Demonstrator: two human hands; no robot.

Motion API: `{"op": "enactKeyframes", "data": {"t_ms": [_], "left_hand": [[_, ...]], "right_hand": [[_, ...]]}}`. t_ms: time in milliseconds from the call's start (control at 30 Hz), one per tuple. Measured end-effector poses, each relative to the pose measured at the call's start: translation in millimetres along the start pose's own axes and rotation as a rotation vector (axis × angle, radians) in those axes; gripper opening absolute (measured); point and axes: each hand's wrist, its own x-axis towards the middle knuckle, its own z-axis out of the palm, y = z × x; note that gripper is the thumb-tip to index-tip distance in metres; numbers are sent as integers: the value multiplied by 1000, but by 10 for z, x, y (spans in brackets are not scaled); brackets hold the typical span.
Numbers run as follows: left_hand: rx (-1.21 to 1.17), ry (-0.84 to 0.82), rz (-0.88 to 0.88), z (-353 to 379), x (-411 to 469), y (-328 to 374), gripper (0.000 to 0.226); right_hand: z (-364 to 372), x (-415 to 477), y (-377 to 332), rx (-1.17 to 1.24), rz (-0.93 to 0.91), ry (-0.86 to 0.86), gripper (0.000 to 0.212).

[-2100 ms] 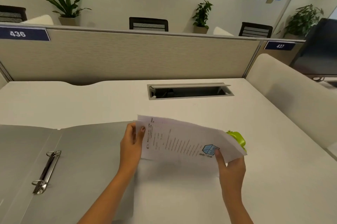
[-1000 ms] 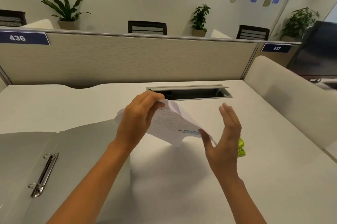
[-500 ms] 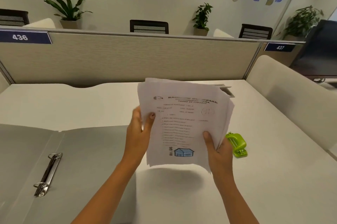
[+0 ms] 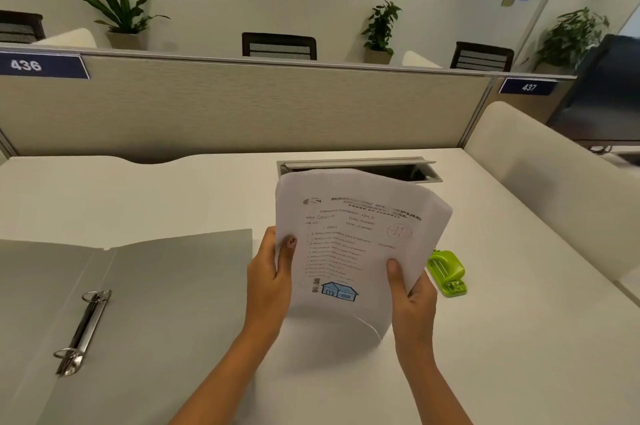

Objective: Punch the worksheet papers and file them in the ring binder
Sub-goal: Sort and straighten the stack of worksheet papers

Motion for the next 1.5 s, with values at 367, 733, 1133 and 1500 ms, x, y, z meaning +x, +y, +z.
{"op": "enactKeyframes", "data": {"t_ms": [367,733,1133,1500], "left_hand": [[-39,2,-72,54,-45,-149,20],[-26,18,-98,58,-69,-238,20],[-34,18,-112,45,-137,-249,30],[-43,22,-148,52,-231,-337,26]], "right_hand": [[129,-77,172,-44,72,27,20],[108,-123,265,-77,99,18,12],[118,-164,281,-101,104,-7,8],[87,-189,323,-121,132,-11,15]]}}
